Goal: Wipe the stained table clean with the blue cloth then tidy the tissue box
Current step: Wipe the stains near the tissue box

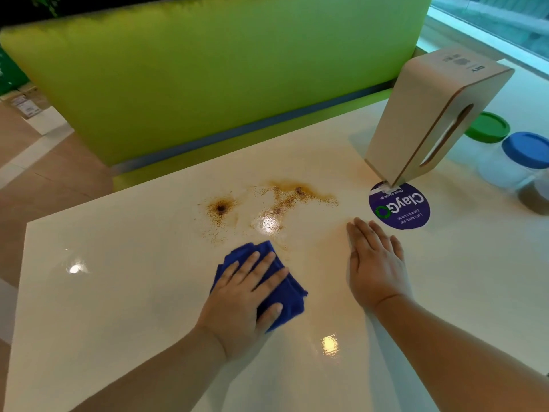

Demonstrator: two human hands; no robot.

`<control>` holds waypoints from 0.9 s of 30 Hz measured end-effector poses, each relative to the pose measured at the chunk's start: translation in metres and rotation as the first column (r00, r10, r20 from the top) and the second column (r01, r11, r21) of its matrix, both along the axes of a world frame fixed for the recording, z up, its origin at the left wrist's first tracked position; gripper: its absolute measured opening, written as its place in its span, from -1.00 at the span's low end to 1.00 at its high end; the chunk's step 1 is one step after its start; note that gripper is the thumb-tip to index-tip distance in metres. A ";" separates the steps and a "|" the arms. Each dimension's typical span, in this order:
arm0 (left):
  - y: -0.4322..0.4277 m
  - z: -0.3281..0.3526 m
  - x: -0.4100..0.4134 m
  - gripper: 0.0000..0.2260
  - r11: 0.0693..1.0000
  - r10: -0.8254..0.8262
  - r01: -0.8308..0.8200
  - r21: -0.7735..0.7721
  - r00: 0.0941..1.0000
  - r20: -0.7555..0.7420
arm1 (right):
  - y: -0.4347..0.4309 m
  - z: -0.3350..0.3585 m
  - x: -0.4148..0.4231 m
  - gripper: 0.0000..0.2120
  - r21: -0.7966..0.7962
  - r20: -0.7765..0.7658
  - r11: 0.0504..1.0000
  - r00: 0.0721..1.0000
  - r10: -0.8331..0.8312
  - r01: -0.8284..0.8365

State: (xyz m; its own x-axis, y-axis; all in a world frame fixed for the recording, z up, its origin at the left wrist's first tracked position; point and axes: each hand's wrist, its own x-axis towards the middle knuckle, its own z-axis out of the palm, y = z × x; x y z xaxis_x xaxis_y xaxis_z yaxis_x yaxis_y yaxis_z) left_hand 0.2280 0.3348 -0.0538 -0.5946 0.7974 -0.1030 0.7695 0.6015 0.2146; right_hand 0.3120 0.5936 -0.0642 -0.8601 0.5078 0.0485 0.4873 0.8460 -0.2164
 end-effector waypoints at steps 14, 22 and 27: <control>0.030 0.002 -0.008 -0.46 0.960 0.279 -0.279 -0.021 0.960 -0.023 | 0.001 0.000 -0.001 -0.48 0.004 0.017 1.000 1.000 -0.001 0.001; 0.025 0.001 0.002 -0.50 0.992 -0.124 0.124 0.008 0.992 0.032 | 0.000 0.003 -0.001 -0.52 0.008 0.049 1.000 0.999 -0.001 0.001; 0.042 0.003 0.009 -0.50 1.000 0.011 -0.010 -0.012 1.000 0.028 | 0.000 0.003 -0.001 -0.52 -0.009 0.045 1.000 0.999 -0.013 0.013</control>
